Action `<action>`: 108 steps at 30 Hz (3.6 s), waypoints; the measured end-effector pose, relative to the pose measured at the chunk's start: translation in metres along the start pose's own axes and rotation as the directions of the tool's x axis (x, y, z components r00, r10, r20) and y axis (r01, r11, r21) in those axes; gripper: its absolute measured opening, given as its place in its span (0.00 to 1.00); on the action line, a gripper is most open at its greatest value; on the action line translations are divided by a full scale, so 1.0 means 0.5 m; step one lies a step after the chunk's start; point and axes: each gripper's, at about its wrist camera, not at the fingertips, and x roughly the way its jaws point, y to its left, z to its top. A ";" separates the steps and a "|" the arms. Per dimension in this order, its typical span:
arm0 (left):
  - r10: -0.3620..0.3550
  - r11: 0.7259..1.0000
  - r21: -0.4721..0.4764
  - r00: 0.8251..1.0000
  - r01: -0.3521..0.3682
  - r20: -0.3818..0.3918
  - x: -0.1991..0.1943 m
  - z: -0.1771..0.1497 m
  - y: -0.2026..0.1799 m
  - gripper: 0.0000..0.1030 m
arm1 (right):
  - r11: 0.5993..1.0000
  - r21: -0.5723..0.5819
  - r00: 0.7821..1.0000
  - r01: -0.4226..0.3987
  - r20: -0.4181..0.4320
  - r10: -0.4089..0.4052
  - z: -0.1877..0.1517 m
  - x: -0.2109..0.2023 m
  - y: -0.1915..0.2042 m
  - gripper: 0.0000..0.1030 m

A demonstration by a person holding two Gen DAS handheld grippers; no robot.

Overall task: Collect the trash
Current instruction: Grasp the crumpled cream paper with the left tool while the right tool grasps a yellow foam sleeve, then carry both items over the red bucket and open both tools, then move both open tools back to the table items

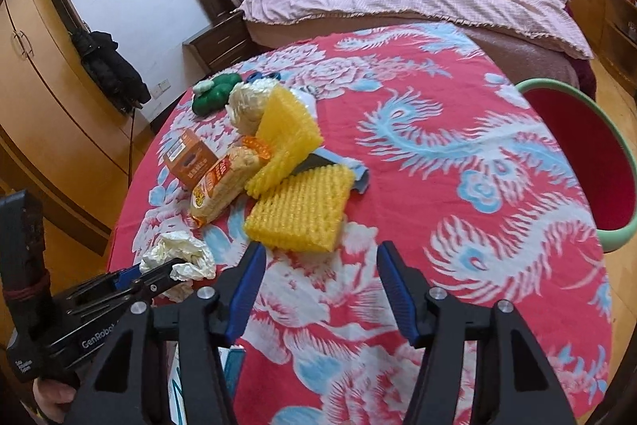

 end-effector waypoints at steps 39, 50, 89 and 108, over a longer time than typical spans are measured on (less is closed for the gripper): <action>-0.042 0.999 0.024 0.989 0.039 0.142 -0.097 0.073 -0.049 0.22 | 0.995 0.091 0.978 -0.042 0.207 0.022 0.009 -0.125 -0.044 0.11; -0.140 0.984 0.122 0.985 0.128 0.102 -0.090 0.120 -0.180 0.22 | 0.990 0.136 0.951 0.038 0.298 -0.077 0.031 -0.212 -0.117 0.11; -0.206 0.884 0.407 0.973 0.230 -0.104 0.184 0.191 -0.601 0.22 | 0.896 0.395 0.912 0.201 0.258 -0.318 0.048 -0.204 -0.482 0.11; -0.227 0.868 0.425 0.967 0.256 -0.119 0.234 0.196 -0.636 0.41 | 0.886 0.426 0.927 0.183 0.226 -0.300 0.039 -0.161 -0.538 0.19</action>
